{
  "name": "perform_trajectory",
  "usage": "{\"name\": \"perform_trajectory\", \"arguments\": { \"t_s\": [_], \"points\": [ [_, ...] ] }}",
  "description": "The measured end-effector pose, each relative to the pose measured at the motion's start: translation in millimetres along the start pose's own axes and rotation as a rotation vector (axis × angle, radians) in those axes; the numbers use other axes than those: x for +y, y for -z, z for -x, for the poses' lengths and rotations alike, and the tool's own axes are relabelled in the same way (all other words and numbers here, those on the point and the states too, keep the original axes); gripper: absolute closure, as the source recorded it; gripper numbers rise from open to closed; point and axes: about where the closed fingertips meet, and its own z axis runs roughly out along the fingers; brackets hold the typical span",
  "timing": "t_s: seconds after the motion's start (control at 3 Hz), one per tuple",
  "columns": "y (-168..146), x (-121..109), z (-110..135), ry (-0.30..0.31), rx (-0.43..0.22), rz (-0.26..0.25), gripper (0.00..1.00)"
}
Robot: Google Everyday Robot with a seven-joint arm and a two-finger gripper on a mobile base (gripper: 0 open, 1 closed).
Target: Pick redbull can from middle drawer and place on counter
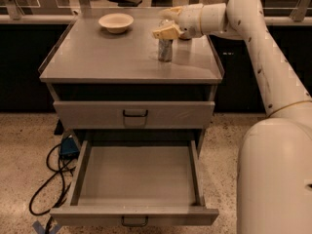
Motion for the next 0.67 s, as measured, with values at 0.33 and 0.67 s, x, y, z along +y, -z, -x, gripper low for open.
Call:
{"name": "perform_trajectory", "arguments": {
  "t_s": [0.33,0.67],
  "points": [
    [0.0,0.0,0.0,0.000,0.000,0.000,0.00],
    [0.0,0.0,0.0,0.000,0.000,0.000,0.00]
  ]
}}
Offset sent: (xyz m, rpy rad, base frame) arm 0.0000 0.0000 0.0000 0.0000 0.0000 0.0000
